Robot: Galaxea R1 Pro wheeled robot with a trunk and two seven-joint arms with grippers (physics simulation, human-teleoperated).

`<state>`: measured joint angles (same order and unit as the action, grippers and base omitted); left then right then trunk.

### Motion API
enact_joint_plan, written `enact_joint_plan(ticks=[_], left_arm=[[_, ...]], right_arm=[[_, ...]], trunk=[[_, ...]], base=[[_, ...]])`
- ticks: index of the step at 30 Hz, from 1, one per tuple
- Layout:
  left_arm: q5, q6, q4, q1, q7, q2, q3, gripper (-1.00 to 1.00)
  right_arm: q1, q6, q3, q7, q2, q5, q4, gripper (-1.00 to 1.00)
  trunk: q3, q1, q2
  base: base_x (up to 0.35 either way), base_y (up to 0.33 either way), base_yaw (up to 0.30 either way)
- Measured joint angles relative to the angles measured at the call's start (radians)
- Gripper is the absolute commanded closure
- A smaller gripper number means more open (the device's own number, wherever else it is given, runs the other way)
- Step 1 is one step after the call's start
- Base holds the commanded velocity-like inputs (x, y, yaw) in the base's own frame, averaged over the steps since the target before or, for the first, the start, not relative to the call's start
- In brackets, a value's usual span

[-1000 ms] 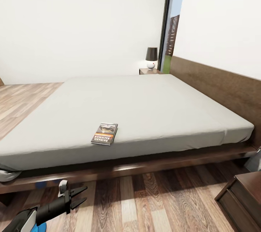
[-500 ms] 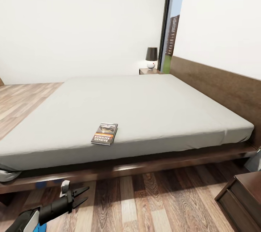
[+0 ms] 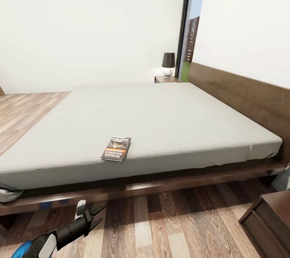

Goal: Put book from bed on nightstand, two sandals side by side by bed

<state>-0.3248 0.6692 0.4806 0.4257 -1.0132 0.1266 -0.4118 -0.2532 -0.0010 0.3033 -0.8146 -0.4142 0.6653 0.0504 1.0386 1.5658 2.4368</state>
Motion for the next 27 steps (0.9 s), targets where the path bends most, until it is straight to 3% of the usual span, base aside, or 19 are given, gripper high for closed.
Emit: enact_joint_plan(ticks=[2, 10, 14, 22, 27], left_arm=[[-0.008, -0.002, 0.003, 0.001, 0.011, -0.005, -0.008, -1.0], [-0.112, -0.027, 0.007, 0.011, 0.053, -0.052, -0.021, -1.0], [-0.19, -0.069, 0.007, 0.013, 0.095, -0.069, -0.024, -1.0], [-0.38, -0.137, 0.013, 0.015, 0.192, -0.111, -0.023, -1.0], [-0.444, -0.151, 0.035, 0.015, 0.215, -0.134, -0.02, -1.0]], right_arm=[[0.0, -0.003, 0.0, 0.002, 0.0, 0.0, 0.0, -1.0], [0.0, -0.038, 0.002, 0.014, 0.001, 0.001, 0.0, -1.0], [0.0, -0.043, 0.002, 0.015, 0.001, 0.004, 0.0, -1.0], [0.0, -0.046, 0.005, 0.016, 0.003, 0.006, 0.0, -1.0], [0.0, -0.046, 0.005, 0.016, 0.003, 0.007, 0.0, -1.0]], trunk=[[0.0, 0.0, 0.0], [0.0, 0.0, 0.0], [0.0, 0.0, 0.0], [0.0, 0.0, 0.0], [0.0, 0.0, 0.0]], base=[[0.0, 0.0, 0.0], [0.0, 0.0, 0.0], [0.0, 0.0, 0.0], [0.0, 0.0, 0.0], [0.0, 0.0, 0.0]])
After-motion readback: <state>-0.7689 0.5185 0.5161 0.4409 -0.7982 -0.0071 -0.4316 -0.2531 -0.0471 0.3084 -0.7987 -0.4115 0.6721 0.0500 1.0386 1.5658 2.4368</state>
